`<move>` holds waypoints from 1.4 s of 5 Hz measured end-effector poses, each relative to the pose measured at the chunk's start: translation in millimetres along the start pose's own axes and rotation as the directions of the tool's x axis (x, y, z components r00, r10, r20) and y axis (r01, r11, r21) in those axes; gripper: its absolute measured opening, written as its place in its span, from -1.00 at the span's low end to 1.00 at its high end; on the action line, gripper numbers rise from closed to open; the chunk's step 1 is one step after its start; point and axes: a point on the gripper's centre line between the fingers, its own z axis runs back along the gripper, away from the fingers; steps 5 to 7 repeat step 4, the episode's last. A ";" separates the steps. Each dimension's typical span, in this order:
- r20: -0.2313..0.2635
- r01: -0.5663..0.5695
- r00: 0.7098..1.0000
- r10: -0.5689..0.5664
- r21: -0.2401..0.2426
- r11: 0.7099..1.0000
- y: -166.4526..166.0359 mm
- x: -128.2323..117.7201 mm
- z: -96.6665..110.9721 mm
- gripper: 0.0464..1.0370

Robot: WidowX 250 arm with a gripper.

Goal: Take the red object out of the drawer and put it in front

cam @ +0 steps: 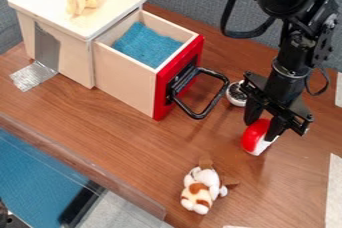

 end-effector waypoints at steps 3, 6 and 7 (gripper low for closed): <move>-0.015 -0.043 0.999 0.043 -0.050 0.998 3.3 1.3 33.4 0.94; 0.023 -0.083 0.996 0.085 -0.076 0.994 13.0 1.7 61.6 0.93; 0.023 -0.083 0.996 0.085 -0.076 0.994 13.0 1.7 61.6 0.93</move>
